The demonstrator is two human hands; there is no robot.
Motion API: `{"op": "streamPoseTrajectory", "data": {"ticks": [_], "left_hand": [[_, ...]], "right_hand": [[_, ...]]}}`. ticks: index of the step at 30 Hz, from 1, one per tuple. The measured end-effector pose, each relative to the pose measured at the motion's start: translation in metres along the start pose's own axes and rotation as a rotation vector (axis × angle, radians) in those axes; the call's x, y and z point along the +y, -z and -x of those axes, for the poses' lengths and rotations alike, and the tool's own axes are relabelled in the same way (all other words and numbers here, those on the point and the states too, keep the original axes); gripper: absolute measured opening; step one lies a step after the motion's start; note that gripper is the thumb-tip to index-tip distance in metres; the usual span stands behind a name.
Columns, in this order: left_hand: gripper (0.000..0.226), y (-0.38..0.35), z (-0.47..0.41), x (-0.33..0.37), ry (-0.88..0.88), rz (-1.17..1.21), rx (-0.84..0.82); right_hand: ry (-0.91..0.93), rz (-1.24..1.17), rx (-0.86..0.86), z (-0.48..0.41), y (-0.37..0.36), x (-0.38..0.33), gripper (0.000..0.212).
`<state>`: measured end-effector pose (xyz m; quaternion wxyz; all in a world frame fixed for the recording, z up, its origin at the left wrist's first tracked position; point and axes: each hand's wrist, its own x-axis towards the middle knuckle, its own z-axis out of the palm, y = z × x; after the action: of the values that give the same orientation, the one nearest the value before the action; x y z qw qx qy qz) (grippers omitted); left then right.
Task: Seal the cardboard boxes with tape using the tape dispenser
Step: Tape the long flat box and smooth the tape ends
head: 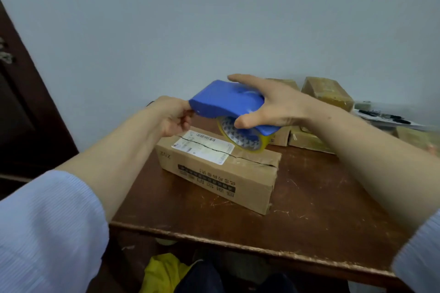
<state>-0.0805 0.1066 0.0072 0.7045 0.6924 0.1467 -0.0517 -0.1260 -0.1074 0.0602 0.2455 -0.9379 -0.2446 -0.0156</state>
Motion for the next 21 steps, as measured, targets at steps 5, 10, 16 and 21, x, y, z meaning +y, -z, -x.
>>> {"op": "streamPoseTrajectory", "data": {"ticks": [5,10,16,21], "left_hand": [[0.018,0.030,-0.026,-0.006,-0.037,-0.047,0.060],[0.014,0.097,-0.054,-0.029,-0.020,-0.116,0.295],[0.016,0.102,-0.076,-0.040,-0.030,-0.126,0.305],[0.013,0.105,-0.086,-0.048,-0.041,-0.166,0.335]], "right_hand": [[0.012,-0.026,-0.087,-0.010,-0.006,-0.008,0.077],[-0.081,-0.091,-0.174,-0.007,0.005,0.018,0.064],[-0.113,-0.129,-0.196,-0.020,-0.007,0.024,0.056],[-0.130,-0.095,-0.224,-0.032,-0.016,0.020,0.069]]}}
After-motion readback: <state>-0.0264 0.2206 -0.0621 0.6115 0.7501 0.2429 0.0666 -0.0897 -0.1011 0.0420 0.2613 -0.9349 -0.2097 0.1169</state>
